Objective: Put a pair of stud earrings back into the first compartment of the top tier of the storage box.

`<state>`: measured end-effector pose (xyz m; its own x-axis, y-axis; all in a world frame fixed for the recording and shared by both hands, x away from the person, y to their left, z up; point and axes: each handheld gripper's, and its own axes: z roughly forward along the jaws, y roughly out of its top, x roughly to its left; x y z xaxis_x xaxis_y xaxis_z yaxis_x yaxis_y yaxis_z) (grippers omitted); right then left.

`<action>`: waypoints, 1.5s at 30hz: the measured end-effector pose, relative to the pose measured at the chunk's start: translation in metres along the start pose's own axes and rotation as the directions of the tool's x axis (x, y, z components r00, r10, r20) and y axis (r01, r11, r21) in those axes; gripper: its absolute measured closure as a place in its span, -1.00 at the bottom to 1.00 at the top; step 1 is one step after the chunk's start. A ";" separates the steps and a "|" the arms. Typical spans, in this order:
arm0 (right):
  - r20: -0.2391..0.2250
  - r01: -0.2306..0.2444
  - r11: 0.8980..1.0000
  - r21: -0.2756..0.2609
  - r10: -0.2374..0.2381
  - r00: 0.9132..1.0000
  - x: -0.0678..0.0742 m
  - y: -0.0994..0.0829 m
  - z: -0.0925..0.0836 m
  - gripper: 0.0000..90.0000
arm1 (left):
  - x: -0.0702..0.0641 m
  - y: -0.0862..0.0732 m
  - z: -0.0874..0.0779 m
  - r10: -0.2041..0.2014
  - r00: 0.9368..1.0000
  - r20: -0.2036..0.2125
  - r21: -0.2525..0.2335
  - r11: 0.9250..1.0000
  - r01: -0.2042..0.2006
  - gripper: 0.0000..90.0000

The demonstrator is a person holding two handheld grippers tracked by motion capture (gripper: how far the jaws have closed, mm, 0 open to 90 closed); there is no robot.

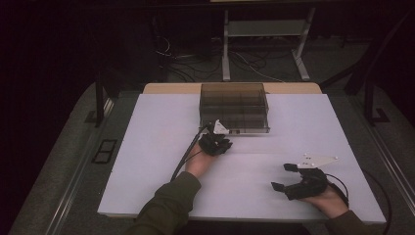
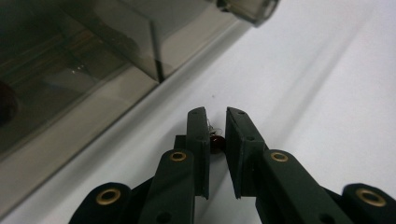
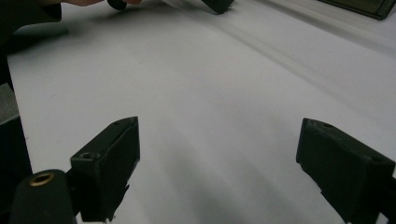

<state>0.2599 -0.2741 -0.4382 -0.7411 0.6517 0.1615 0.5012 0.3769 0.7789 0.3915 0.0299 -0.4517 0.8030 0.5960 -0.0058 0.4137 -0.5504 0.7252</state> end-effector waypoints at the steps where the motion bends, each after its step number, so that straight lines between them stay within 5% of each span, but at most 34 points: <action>1: 0.000 -0.001 1.000 0.000 0.001 1.000 0.000 0.000 0.000 -0.71 | -0.001 -0.001 -0.001 -0.007 1.000 0.004 -0.002 1.000 0.007 0.75; 12: -0.004 0.004 1.000 0.002 -0.004 1.000 0.001 0.000 -0.001 -0.71 | -0.008 -0.002 -0.018 0.005 0.997 0.074 -0.003 1.000 -0.005 0.75; 20: -0.002 0.004 1.000 0.001 -0.004 1.000 0.001 0.000 -0.001 -0.71 | -0.010 -0.002 -0.040 0.041 0.989 0.143 -0.011 0.999 -0.040 0.75; 25: -0.003 0.006 1.000 0.000 -0.006 1.000 0.001 0.000 -0.001 -0.71 | -0.003 0.000 -0.056 0.019 0.984 0.178 -0.040 0.999 -0.012 0.75; 40: -0.008 -0.003 1.000 -0.001 0.003 1.000 -0.001 -0.001 0.000 -0.71 | 0.029 0.030 -0.101 0.020 0.986 0.163 -0.144 0.990 0.004 0.75; 45: -0.015 -0.001 1.000 -0.004 0.001 1.000 -0.003 -0.001 0.000 -0.71 | 0.044 0.048 -0.103 0.014 0.993 0.115 -0.184 0.983 0.008 0.75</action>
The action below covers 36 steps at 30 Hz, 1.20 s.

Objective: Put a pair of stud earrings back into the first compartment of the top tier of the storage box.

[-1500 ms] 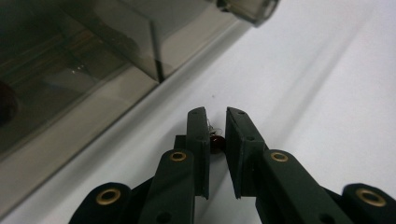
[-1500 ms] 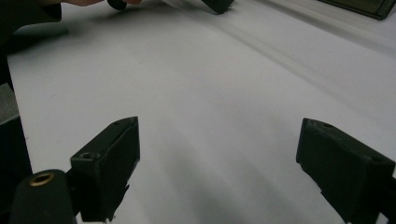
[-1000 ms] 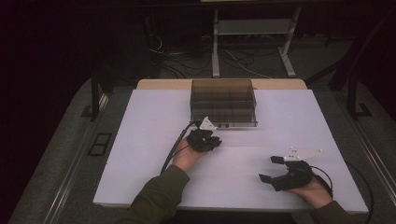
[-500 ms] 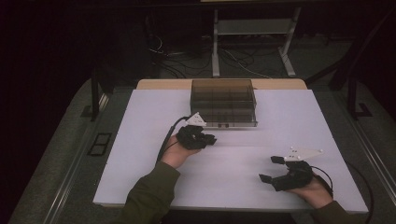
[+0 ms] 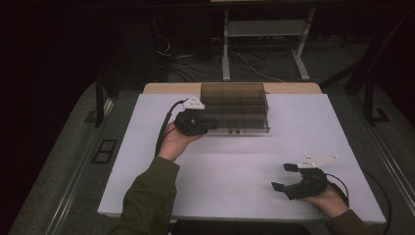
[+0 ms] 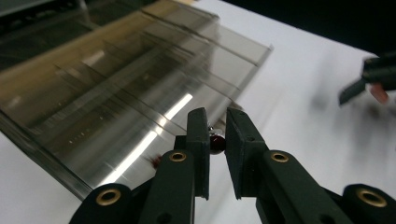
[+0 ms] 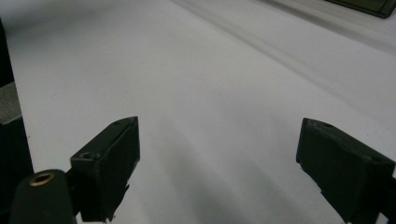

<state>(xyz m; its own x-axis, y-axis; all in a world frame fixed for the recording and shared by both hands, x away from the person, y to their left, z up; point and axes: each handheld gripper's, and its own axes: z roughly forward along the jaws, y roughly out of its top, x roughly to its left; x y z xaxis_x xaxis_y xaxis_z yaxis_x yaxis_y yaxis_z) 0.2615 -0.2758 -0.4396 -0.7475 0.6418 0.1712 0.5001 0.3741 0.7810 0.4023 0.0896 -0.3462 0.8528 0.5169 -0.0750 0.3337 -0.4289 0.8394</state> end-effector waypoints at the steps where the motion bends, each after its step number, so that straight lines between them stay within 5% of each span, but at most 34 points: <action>1: 0.000 0.000 1.000 0.000 0.000 1.000 0.000 0.000 0.000 -0.71 | 0.000 0.000 0.000 0.000 1.000 0.000 0.000 1.000 0.000 0.75; 6: -0.003 -0.003 1.000 0.000 0.003 1.000 0.000 0.000 -0.001 -0.71 | 0.019 -0.001 0.011 -0.040 0.999 -0.030 0.001 0.999 0.040 0.75; 16: 0.005 -0.001 1.000 0.000 0.001 1.000 0.000 0.000 -0.002 -0.71 | 0.027 -0.016 0.013 -0.079 0.996 -0.048 0.030 0.996 0.081 0.56; 31: 0.007 0.003 1.000 -0.002 -0.003 1.000 0.001 0.000 -0.002 -0.71 | 0.005 -0.045 -0.028 -0.085 0.995 -0.050 0.006 0.996 0.085 0.00; 36: 0.006 0.006 1.000 -0.003 -0.006 1.000 0.001 0.000 -0.002 -0.71 | -0.009 -0.069 -0.043 -0.074 0.996 -0.045 -0.015 0.997 0.073 -0.18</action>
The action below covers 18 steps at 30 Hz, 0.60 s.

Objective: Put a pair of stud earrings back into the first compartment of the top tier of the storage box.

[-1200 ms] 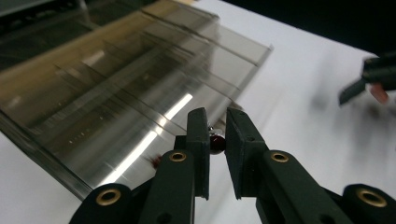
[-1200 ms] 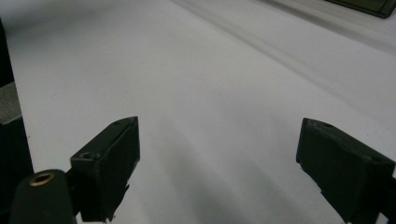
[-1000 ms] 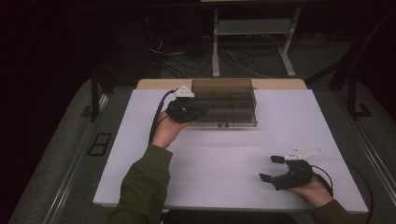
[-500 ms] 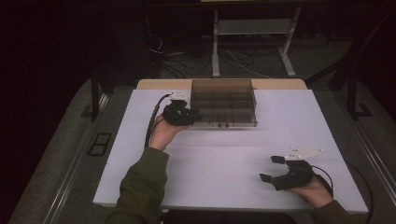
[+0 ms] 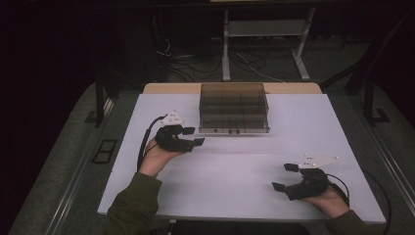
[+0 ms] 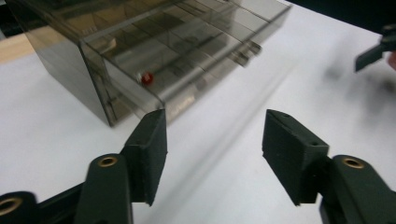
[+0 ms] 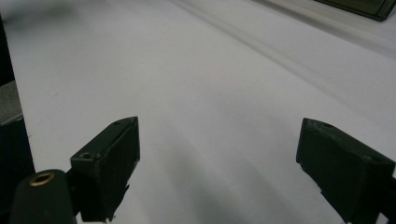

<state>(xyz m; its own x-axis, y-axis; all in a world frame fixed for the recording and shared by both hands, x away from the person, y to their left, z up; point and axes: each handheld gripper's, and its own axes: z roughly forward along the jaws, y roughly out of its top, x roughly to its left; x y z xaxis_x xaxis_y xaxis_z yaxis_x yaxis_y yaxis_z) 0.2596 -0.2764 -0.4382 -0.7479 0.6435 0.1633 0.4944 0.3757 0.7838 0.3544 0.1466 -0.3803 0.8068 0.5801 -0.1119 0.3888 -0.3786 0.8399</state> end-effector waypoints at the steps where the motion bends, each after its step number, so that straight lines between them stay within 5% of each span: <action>1: 0.000 0.000 1.000 0.000 0.000 1.000 0.000 0.000 0.000 -0.71 | -0.001 -0.003 -0.002 0.002 1.000 0.002 -0.003 1.000 -0.002 -0.21; 11: 0.002 0.002 1.000 0.004 -0.002 1.000 -0.001 -0.001 0.000 -0.71 | -0.017 -0.036 -0.008 0.038 0.999 -0.003 0.015 0.999 -0.038 -0.60; 18: 0.002 0.000 1.000 0.007 0.000 1.000 -0.001 -0.001 0.000 -0.71 | -0.023 -0.058 -0.012 0.003 0.999 -0.033 0.018 1.000 -0.003 -0.94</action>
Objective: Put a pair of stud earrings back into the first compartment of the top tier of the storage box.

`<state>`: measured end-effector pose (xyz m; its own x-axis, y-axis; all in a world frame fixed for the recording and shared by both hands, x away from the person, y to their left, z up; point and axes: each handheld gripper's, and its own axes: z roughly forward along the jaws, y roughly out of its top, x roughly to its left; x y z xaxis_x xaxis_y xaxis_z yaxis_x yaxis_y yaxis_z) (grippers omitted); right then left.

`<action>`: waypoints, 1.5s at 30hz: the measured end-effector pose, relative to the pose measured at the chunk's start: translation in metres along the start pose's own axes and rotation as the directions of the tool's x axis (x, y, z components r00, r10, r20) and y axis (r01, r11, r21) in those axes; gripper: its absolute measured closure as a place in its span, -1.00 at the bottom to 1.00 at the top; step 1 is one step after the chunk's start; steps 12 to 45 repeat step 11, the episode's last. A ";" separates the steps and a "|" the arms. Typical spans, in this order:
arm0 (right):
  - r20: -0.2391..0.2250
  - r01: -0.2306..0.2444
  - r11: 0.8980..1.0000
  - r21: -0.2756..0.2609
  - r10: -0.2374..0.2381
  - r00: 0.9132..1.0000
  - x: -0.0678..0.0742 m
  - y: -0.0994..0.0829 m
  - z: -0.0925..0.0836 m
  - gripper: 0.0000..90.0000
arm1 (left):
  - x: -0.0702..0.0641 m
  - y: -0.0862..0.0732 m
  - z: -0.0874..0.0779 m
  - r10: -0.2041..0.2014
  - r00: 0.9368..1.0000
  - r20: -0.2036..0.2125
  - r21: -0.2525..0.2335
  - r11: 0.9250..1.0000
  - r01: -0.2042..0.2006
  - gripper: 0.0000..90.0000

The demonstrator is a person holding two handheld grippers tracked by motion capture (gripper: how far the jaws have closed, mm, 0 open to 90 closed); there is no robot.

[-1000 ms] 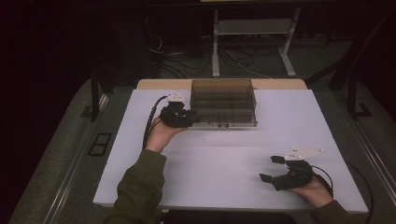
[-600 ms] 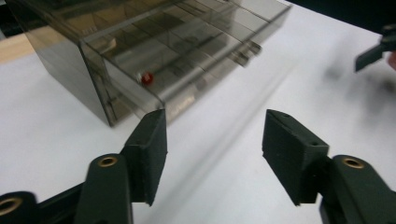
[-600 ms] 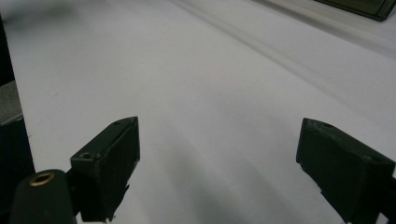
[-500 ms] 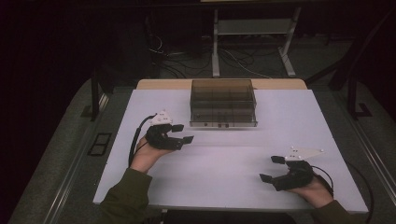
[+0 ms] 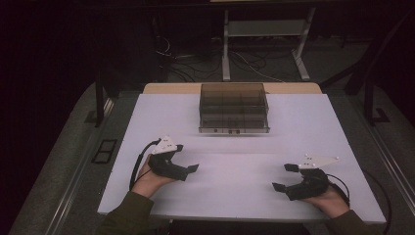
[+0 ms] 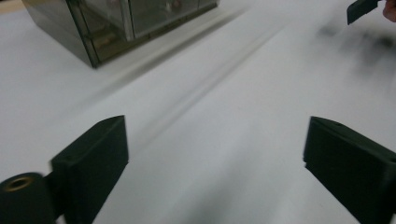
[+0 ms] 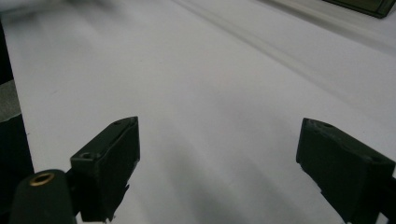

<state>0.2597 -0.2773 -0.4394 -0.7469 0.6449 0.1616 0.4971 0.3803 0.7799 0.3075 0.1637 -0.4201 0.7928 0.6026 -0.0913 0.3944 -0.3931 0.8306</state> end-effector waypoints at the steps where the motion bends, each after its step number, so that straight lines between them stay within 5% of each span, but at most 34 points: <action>1: -0.001 -0.001 1.000 0.001 0.001 1.000 0.000 0.000 0.000 -0.71 | -0.001 -0.002 0.000 -0.003 1.000 -0.002 0.002 1.000 0.003 -0.99; 8: 0.003 -0.003 1.000 0.002 0.003 1.000 0.000 -0.001 0.000 -0.71 | -0.006 -0.014 -0.002 -0.007 1.000 0.004 0.027 1.000 0.007 -1.00; 45: 0.005 -0.002 1.000 0.003 0.002 1.000 -0.001 -0.001 0.000 -0.71 | -0.007 -0.014 -0.002 0.004 1.000 0.003 0.028 1.000 -0.004 -1.00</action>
